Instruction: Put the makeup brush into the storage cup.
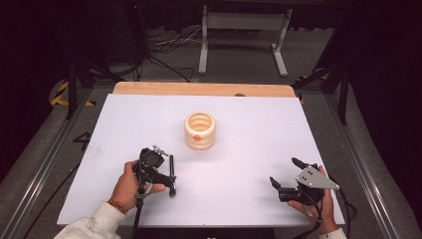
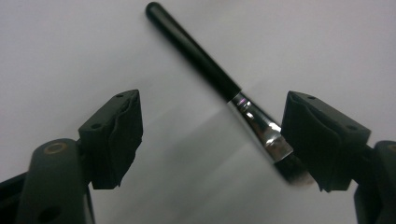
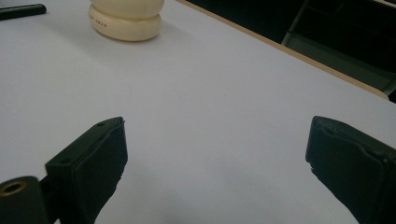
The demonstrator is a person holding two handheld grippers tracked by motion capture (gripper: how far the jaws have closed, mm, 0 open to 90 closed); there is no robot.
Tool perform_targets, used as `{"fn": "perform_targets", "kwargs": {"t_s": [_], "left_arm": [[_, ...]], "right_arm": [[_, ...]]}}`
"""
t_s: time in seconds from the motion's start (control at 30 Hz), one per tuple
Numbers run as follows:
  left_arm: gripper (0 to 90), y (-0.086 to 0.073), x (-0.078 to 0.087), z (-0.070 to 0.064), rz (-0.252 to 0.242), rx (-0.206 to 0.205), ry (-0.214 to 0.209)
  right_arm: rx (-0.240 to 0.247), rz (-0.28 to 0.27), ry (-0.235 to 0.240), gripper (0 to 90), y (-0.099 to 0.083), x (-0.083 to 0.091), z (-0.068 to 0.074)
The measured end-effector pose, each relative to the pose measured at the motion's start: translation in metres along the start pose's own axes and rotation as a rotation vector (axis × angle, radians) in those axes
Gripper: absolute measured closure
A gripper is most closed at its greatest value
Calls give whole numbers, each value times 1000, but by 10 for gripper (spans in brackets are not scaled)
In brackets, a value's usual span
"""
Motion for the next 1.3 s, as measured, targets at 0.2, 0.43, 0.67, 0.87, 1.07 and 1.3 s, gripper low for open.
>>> {"fn": "perform_targets", "kwargs": {"t_s": [0.2,0.43,0.67,0.87,1.07,1.3], "left_arm": [[301,8,-14,-2,78,-17,17],[503,8,-11,-6,125,-120,61],[788,10,-9,-8,206,-251,22],[791,11,-8,-9,217,-315,25],[792,14,0,0,144,-301,-29],[791,22,6,3,128,-338,-44]], "right_arm": [[-4,0,-3,63,0,0,-1],[16,16,5,66,0,-3,4],[9,25,9,67,-2,-3,3],[39,27,0,72,-1,-4,5],[102,13,-14,94,6,-7,11],[228,10,-41,153,22,-18,25]]}}
Point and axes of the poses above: each handheld gripper's, and its own axes: x roughly backward along the jaws, y roughly out of its top, z roughly to its left, the point moved 5 cm from there along -x, roughly forward along the jaws, and after that the axes turned 6 degrees about y, right-handed, at the moved point
